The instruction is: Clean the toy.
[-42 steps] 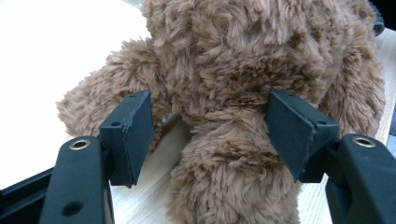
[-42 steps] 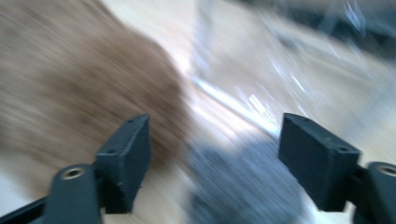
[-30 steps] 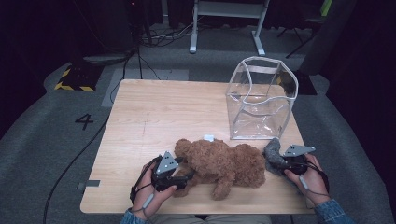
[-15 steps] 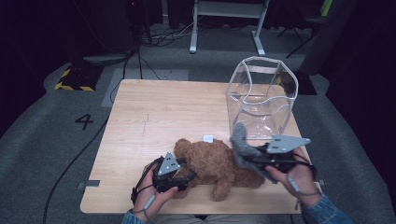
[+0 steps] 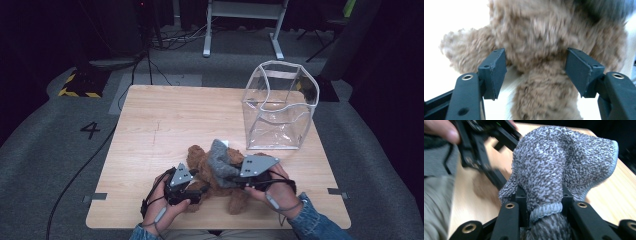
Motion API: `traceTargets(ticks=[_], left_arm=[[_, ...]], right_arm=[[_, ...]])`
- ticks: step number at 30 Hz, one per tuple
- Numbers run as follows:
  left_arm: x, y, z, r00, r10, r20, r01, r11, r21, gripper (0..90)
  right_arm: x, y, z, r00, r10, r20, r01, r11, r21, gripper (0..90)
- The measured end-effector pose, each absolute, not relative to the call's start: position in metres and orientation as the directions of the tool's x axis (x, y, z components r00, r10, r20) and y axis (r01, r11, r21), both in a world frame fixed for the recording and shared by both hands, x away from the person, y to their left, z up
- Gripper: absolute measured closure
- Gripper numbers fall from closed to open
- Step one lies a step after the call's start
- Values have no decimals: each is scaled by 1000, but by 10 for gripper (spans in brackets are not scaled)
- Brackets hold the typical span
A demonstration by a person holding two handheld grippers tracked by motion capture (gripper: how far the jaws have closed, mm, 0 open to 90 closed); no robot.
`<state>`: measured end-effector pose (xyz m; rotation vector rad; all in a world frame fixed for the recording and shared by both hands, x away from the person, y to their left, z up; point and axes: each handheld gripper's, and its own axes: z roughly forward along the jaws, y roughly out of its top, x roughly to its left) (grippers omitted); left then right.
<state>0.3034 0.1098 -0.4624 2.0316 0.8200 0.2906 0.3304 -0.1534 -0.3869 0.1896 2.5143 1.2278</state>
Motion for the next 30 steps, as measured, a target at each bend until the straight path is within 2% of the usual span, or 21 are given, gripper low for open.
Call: traceTargets(ticks=[5,9,11,16,22,25,27,30], left_arm=[[305,109,-464,751,650,-115,448,-374,812,326],[306,109,-464,756,640,-133,449,-361,817,323],[306,110,-464,753,646,-129,451,-364,815,324],[304,112,-462,754,645,-120,442,-364,820,323],[297,112,-454,767,631,-114,418,-357,835,319],[297,109,-454,773,625,-110,413,-365,834,320],[297,107,-456,775,622,-111,417,-370,830,321],[298,104,-458,778,620,-103,413,-380,828,322]], right_arm=[[336,-204,-391,-907,350,-235,50,643,764,708],[335,-246,-394,-875,430,-222,112,626,772,708],[328,-270,-395,-841,501,-204,166,598,784,708],[325,-300,-409,-812,555,-180,236,595,768,707],[329,-315,-416,-788,586,-188,275,609,744,706],[327,-319,-409,-756,611,-235,288,633,719,706],[321,-316,-398,-751,613,-245,262,618,741,705],[305,-285,-375,-790,559,-249,152,574,804,704]])
